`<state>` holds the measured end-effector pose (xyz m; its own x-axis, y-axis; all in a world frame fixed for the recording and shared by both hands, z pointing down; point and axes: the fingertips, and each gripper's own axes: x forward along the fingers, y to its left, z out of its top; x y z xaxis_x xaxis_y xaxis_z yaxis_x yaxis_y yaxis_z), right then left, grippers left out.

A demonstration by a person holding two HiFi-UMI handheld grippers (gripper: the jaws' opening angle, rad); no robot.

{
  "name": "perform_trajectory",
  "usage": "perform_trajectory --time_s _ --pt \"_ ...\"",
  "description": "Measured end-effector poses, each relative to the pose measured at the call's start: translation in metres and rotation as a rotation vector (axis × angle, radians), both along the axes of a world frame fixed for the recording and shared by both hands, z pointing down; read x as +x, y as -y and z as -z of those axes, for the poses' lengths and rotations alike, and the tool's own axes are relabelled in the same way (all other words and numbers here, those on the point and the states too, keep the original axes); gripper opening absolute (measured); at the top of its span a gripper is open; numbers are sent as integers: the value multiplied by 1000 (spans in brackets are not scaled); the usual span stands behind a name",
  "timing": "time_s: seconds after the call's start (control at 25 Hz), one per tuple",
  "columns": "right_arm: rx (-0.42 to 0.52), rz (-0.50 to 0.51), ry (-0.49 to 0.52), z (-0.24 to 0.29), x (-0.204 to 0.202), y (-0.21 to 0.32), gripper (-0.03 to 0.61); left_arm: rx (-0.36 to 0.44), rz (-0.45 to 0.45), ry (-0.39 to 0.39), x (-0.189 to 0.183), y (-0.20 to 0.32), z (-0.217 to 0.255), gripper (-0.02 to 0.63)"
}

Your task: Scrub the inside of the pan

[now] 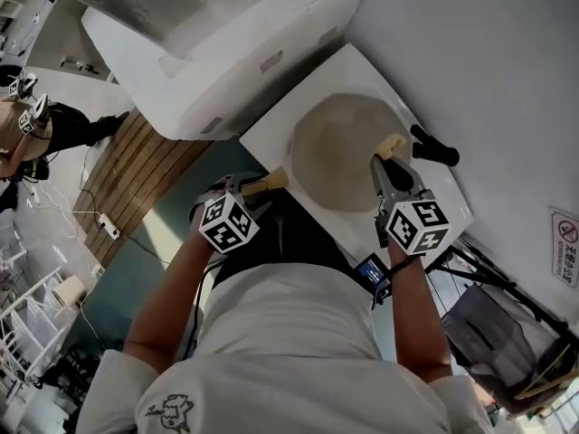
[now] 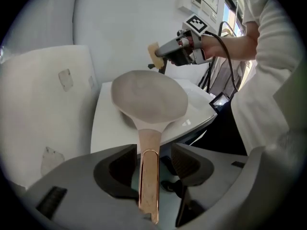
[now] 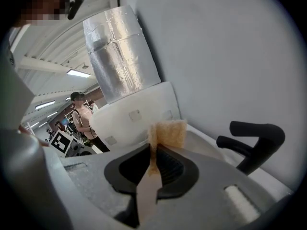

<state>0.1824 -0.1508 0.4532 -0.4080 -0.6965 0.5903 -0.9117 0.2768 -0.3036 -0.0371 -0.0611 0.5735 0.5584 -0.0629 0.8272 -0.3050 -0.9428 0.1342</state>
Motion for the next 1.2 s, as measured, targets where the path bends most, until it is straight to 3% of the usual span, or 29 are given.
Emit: perform_trajectory --time_s 0.44,0.64,0.88,1.2 --pt "-71 -72 -12 -46 17 19 46 -54 -25 67 3 0 -42 219" --pt "-95 -84 -22 -65 23 35 46 -57 -30 70 6 1 -47 212" --pt "-111 -116 -36 -89 32 56 46 -68 -34 75 5 1 -52 158" --pt "-111 -108 -90 -114 42 86 38 -54 -47 84 5 2 -52 156"
